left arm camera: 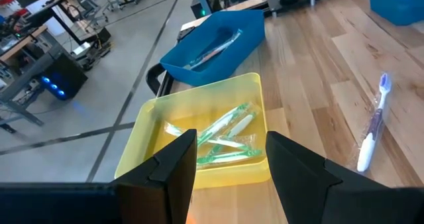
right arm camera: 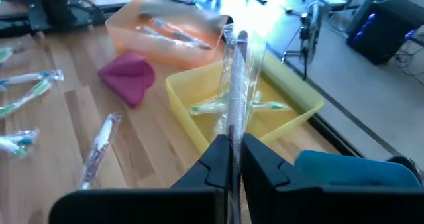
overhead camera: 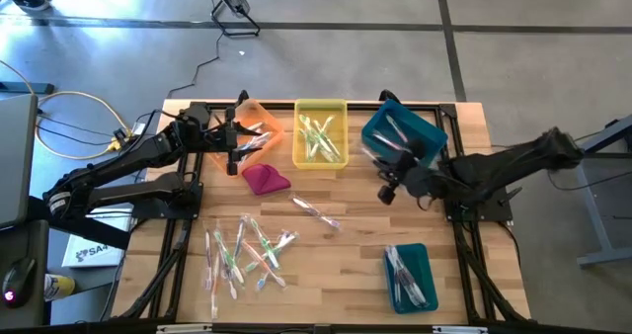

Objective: Pick & Place Toothbrushes
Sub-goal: Put the purple toothbrush into the bottom blue bin

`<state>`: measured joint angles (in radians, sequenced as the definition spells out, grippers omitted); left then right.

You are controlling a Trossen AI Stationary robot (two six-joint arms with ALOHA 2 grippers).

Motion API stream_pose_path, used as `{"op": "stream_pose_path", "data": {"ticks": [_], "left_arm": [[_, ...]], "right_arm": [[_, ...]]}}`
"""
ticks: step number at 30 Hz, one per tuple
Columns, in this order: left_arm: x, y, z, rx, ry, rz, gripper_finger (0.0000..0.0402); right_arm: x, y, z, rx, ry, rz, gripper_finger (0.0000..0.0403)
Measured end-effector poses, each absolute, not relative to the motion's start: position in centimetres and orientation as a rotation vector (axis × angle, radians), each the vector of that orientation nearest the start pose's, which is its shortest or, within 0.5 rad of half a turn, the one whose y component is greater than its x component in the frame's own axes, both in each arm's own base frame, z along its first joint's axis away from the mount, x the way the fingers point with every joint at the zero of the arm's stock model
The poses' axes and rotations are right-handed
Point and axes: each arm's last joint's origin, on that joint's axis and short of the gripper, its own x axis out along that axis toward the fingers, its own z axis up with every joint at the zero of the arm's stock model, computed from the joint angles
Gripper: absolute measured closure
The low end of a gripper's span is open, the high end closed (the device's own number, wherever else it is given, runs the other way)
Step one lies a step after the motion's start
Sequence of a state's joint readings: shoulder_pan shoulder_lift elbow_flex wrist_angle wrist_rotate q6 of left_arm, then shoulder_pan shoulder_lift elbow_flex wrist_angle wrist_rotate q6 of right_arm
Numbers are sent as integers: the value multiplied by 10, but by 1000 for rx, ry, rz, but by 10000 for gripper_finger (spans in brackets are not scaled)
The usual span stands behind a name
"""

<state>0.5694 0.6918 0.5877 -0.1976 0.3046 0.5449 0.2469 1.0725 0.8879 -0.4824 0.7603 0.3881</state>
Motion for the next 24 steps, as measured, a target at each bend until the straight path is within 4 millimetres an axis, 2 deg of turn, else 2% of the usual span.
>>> {"op": "stream_pose_path", "data": {"ticks": [11, 17, 24], "left_arm": [[137, 78, 278, 410, 337, 180, 226], [137, 77, 276, 402, 353, 176, 226], [137, 77, 276, 400, 357, 175, 226]], "right_arm": [[190, 75, 294, 101, 378, -627, 389], [184, 100, 284, 127, 343, -614, 389], [179, 128, 263, 127, 287, -635, 389]]}}
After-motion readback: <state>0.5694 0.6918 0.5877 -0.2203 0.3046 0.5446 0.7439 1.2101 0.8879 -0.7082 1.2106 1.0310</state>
